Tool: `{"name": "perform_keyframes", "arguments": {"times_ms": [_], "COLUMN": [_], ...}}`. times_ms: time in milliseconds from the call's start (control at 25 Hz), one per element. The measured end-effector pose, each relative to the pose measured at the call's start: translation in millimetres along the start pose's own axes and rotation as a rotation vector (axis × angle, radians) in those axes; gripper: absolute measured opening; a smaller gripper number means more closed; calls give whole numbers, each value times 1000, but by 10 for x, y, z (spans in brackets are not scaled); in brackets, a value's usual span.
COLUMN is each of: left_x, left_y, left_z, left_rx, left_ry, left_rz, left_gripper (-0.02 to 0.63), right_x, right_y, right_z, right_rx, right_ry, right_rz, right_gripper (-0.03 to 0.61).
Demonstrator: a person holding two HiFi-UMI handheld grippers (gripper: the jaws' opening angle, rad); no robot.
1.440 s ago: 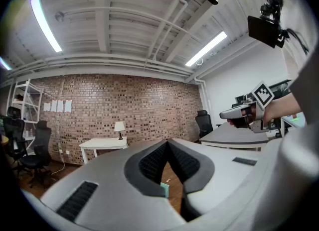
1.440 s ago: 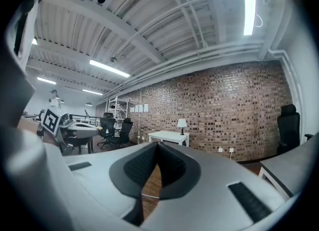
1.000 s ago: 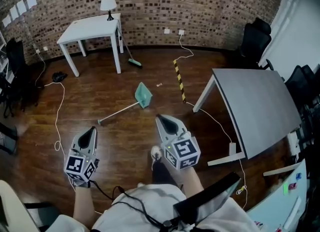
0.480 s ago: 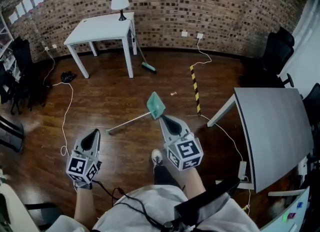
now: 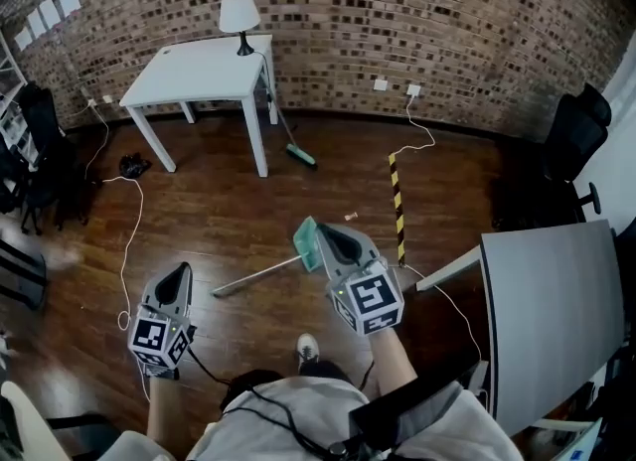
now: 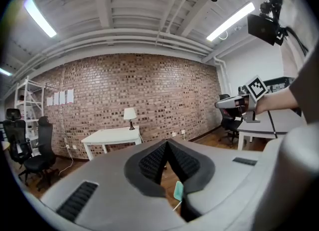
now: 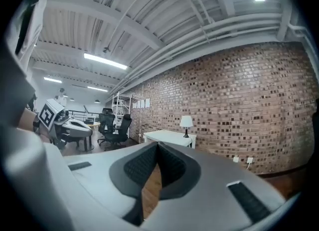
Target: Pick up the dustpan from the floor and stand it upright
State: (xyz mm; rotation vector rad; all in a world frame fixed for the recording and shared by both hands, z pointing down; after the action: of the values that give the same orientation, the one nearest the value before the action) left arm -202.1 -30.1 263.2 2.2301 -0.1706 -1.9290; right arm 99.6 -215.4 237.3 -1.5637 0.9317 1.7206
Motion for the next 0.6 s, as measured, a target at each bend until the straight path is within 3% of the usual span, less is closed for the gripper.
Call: {"name": "perform_keyframes", "arguments": {"times_ms": [80, 240, 400, 600], "left_x": [-19, -128, -235, -314], "left_y": [117, 251, 348, 370], "left_z": [99, 351, 503, 698], "left_rx": [9, 39, 54, 48], "left_ry": [-30, -187, -136, -184], "left_rz": [0, -13, 60, 55], "left_gripper": [-6, -6, -6, -6], "right_x": [-22, -108, -133, -103], "right_y": [177, 439, 574, 701], "right_z": [-92, -152, -122, -41], "right_rx": [4, 17, 0, -19], "right_ry": [-2, -15, -5, 1], "right_rz": [4, 36, 49, 64], "right_gripper": [8, 8, 8, 8]}}
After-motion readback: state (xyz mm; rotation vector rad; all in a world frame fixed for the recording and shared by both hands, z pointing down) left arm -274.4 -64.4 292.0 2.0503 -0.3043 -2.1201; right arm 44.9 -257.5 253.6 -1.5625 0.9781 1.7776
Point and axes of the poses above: the fingertips, and each gripper's own axes: y forward along the fingers, z to its left, x out of its top, the point moved 9 cm from there along -y, backward along the fingers
